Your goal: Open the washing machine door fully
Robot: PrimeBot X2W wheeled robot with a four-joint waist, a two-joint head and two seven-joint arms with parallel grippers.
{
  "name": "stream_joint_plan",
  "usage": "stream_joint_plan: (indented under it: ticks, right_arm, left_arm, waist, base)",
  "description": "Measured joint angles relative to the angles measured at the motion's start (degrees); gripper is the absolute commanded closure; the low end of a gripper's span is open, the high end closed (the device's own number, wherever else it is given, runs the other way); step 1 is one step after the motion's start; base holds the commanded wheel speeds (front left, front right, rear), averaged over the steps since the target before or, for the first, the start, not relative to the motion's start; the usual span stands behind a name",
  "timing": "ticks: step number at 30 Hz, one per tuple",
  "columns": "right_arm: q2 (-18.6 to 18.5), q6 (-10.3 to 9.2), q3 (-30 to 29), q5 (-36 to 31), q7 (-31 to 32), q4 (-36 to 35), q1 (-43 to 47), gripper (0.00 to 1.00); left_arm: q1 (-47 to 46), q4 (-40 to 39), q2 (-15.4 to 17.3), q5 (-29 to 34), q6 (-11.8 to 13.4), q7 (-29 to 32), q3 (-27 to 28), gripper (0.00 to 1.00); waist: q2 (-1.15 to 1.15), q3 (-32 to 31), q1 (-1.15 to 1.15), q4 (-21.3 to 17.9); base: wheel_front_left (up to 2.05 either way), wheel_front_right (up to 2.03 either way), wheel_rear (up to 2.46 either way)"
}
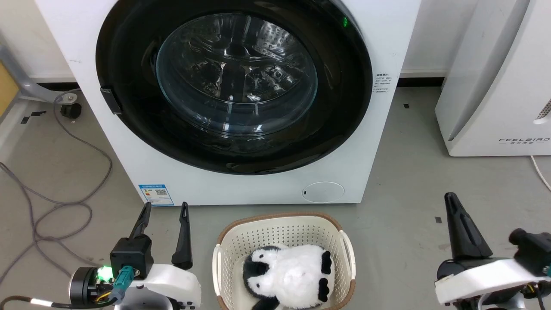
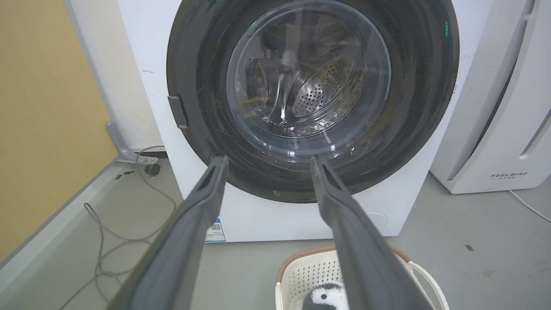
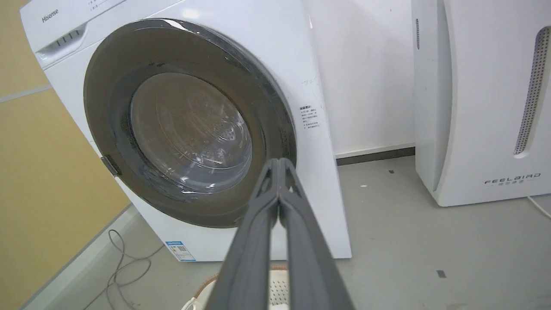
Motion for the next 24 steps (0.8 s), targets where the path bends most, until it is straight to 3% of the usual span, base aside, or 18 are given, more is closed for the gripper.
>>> stream_joint_plan:
  ticks: [15,24]
  right_arm:
    - [0.0,0.0,0.8,29.8,-1.0,1.3,0.0,1.0]
    - [0.0,-0.01,-1.8,42.6,2.8,4.4,-1.2,1.0]
  left_arm:
    - [-0.2,0.2,0.0,-0.6,0.8,-1.9,-0.6,0.0]
    - [-0.5,0.2,0.0,-0.9,1.5,-3.0,-1.0,0.0]
  waist:
    - [0.0,0.2,0.0,0.1]
    - [0.0,1.1,0.0,0.3]
  base:
    - [0.0,0.0,0.0]
    - [0.0,0.0,0.0]
